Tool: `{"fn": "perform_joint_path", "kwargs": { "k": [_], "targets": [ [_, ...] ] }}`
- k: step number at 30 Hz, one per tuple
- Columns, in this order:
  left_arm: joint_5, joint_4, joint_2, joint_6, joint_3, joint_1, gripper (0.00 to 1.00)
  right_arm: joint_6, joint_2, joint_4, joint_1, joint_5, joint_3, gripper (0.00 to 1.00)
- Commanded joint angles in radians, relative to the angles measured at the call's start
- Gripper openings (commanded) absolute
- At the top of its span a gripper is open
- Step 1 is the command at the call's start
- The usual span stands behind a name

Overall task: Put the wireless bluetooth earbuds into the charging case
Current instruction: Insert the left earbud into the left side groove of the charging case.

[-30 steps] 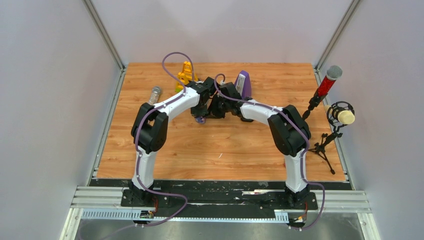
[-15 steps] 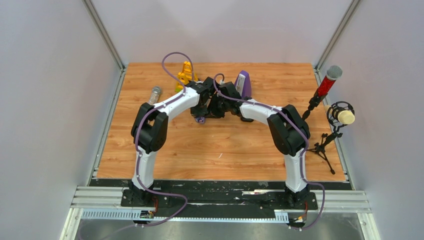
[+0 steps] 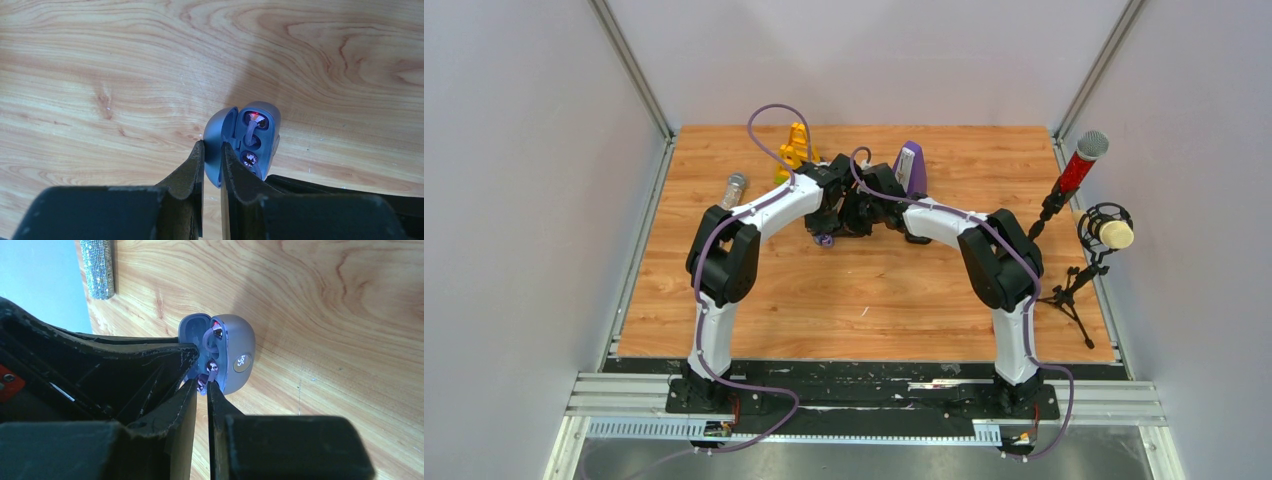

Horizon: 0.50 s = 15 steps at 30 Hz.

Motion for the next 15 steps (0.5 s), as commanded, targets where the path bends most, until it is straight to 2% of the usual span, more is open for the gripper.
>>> {"fn": "perform_joint_path", "kwargs": {
  "k": [1,15],
  "targets": [
    [-0.03,0.008,-0.005,-0.001,0.046,-0.023,0.0,0.013,0.028,-0.001,0.01,-0.02,0.04,0.16],
    [-0.03,0.006,-0.002,0.003,0.053,-0.028,0.0,0.006,-0.005,-0.061,0.008,0.005,0.046,0.16]
  ]
}}
